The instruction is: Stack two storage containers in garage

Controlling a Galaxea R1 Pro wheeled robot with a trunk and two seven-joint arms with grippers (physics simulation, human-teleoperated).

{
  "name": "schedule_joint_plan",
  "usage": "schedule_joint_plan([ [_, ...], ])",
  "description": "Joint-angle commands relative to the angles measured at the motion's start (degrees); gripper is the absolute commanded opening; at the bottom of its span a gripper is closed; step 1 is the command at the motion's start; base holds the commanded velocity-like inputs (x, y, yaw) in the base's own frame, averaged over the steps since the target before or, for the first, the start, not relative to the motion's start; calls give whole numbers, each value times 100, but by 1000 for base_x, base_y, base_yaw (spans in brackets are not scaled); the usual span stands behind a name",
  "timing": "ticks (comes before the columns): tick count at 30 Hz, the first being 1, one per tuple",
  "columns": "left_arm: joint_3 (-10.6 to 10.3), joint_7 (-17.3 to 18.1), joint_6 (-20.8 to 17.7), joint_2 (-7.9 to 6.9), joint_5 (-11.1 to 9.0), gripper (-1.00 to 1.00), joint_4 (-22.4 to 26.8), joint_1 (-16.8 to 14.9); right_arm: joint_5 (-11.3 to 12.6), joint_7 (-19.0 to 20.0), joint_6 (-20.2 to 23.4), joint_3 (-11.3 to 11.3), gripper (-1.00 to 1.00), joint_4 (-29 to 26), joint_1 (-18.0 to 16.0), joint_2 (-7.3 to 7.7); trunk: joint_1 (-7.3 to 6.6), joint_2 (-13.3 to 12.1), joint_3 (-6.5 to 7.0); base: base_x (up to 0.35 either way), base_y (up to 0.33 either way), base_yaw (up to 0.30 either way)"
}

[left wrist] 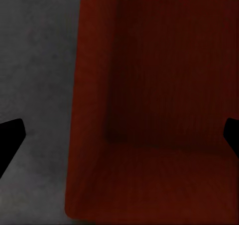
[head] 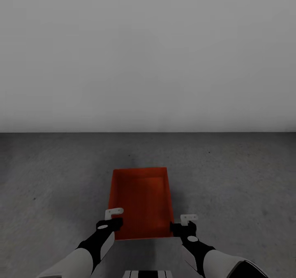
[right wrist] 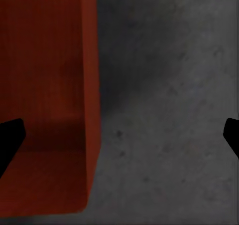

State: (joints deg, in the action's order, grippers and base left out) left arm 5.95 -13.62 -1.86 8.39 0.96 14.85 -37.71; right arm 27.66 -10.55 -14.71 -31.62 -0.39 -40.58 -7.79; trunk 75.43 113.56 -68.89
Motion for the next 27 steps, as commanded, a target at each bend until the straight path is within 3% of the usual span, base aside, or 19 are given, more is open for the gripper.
schedule_joint_plan([
  [1,35,-5,-18,5,9,100,9,0,46,-17,-14,-51,100,3,-2,-2,-23,-40,15,0,0,0],
  [27,29,-29,-1,-37,1,100,35,0,38,-50,-22,-55,100,3,-2,-11,-594,-1083,482,0,0,0],
])
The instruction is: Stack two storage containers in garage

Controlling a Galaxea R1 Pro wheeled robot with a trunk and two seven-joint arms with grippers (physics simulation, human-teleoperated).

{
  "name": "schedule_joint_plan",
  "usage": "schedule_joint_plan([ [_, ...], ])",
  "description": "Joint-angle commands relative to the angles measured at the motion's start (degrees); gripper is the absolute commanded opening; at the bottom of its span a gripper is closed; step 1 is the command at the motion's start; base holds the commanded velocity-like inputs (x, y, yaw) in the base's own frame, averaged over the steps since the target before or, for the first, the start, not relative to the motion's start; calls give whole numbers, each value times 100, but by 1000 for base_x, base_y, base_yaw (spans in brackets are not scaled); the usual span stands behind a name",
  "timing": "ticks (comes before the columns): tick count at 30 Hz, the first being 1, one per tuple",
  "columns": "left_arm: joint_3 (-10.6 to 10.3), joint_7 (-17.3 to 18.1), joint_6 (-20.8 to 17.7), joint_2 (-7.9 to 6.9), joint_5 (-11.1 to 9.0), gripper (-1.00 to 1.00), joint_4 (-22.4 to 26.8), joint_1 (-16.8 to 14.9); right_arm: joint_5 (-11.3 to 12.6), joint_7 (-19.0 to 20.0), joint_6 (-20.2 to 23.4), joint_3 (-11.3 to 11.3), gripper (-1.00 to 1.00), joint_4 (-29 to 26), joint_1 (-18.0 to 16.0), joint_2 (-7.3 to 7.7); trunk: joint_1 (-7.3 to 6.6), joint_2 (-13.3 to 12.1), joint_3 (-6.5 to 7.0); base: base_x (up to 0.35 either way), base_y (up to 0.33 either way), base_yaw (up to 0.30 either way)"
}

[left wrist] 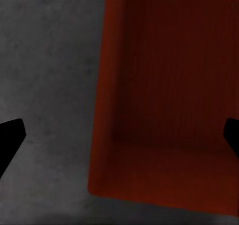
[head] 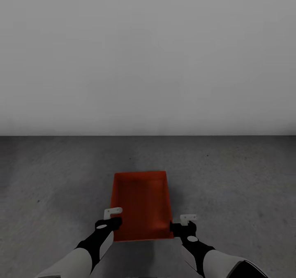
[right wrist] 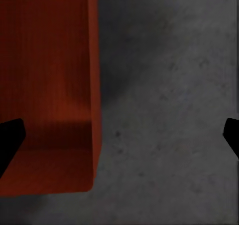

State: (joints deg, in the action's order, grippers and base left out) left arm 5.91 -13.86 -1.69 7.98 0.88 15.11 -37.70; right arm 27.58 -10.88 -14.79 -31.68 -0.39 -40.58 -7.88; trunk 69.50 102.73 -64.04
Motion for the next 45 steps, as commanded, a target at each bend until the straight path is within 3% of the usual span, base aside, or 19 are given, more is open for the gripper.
schedule_joint_plan([
  [1,34,-6,-16,4,9,100,12,0,46,-21,-14,-47,100,3,-2,-2,-23,-40,15,0,0,0],
  [6,33,2,-10,2,-13,100,139,0,44,-29,-9,-48,100,3,-2,7,-133,-241,105,0,0,0],
  [16,33,8,-8,11,-244,100,0,0,29,10,-15,-49,100,3,-2,14,-352,-642,285,0,0,0],
  [29,30,0,100,-3,-287,100,-80,0,45,15,-15,-48,100,3,-2,14,-638,-1163,518,0,0,0],
  [34,27,5,179,1,-473,100,-100,0,41,15,-18,-48,100,3,-2,6,-748,-1364,608,0,0,0],
  [45,19,-10,191,2,-504,100,-78,0,54,15,-23,-43,100,3,-2,5,-989,-1805,805,0,0,0],
])
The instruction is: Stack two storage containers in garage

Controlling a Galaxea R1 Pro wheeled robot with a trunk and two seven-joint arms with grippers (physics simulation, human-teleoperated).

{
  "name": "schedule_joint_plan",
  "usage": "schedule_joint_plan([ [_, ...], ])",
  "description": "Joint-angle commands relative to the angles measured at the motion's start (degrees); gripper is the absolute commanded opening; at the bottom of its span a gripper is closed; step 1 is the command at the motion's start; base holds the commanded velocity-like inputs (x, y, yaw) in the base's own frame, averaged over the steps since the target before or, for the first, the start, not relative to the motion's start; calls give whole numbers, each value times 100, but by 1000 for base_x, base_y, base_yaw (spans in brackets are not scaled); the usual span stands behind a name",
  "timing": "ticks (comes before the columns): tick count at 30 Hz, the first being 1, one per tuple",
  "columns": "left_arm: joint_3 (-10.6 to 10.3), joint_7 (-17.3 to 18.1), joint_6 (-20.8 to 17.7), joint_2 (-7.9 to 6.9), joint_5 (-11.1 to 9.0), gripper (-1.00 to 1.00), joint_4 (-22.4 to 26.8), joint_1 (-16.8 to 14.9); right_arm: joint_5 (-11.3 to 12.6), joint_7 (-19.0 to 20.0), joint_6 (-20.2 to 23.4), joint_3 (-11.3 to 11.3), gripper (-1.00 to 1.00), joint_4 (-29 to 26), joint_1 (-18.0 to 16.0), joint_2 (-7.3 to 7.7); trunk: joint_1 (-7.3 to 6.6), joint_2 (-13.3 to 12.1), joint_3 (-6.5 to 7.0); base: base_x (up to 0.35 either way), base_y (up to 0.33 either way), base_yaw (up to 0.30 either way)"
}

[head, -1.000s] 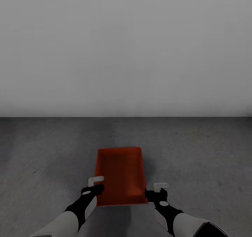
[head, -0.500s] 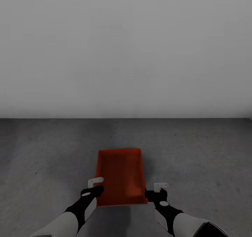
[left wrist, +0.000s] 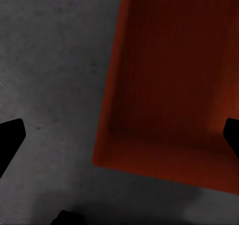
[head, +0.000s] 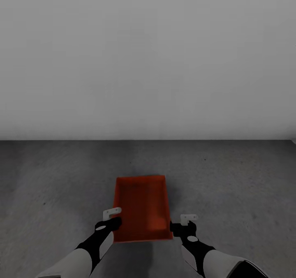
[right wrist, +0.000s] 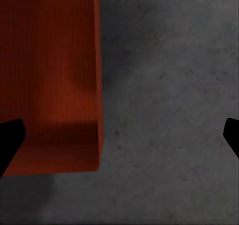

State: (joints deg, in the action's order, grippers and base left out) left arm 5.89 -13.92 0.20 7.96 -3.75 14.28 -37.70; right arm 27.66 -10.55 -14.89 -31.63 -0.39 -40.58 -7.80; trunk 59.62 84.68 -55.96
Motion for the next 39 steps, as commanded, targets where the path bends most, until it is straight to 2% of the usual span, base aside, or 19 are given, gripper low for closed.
schedule_joint_plan([
  [1,19,-5,2,3,-39,100,4,-1,46,-17,-14,-50,100,4,-2,-2,-23,-40,15,0,0,0],
  [39,-26,-5,-3,8,22,100,-49,-1,46,-17,-23,-45,100,4,-2,-2,-857,-1564,698,0,0,0],
])
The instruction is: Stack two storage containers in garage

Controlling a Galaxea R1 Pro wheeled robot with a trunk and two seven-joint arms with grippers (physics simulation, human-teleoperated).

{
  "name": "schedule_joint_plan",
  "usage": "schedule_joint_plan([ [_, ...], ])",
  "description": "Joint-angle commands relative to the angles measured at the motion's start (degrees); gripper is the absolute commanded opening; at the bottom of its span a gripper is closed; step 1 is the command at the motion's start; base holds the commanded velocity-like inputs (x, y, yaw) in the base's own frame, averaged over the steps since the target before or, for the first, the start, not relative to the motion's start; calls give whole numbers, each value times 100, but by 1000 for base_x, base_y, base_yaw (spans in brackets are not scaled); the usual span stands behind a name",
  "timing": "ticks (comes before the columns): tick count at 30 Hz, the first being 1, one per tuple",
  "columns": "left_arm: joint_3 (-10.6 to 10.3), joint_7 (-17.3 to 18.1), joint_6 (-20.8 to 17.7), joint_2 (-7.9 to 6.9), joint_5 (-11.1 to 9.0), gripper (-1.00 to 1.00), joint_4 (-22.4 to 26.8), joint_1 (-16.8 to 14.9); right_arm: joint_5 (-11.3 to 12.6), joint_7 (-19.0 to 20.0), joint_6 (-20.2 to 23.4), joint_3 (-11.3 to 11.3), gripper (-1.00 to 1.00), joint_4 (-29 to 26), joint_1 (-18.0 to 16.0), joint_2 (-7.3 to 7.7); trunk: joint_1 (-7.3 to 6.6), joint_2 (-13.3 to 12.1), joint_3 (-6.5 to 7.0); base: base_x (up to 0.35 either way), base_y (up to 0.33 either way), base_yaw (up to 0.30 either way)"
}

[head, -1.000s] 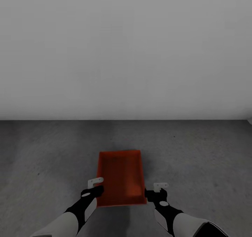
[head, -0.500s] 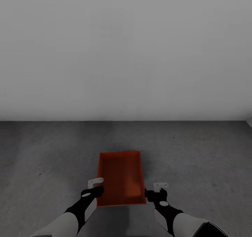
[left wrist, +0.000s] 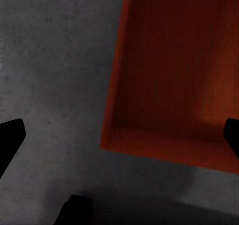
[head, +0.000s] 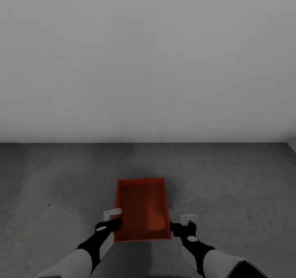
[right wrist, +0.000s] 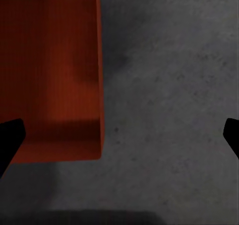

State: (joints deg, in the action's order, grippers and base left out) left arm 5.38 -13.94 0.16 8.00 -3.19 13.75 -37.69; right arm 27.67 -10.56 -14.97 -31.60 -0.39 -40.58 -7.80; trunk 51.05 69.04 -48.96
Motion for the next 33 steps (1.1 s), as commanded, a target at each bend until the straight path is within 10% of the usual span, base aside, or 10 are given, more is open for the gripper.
schedule_joint_plan([
  [1,25,-3,2,3,-34,100,6,-1,46,-17,-14,-50,100,4,-2,-2,-23,-40,15,0,0,0],
  [33,31,-4,-15,8,-44,100,-5,0,46,-9,-32,-51,100,4,-2,-2,-725,-1323,590,0,0,0],
])
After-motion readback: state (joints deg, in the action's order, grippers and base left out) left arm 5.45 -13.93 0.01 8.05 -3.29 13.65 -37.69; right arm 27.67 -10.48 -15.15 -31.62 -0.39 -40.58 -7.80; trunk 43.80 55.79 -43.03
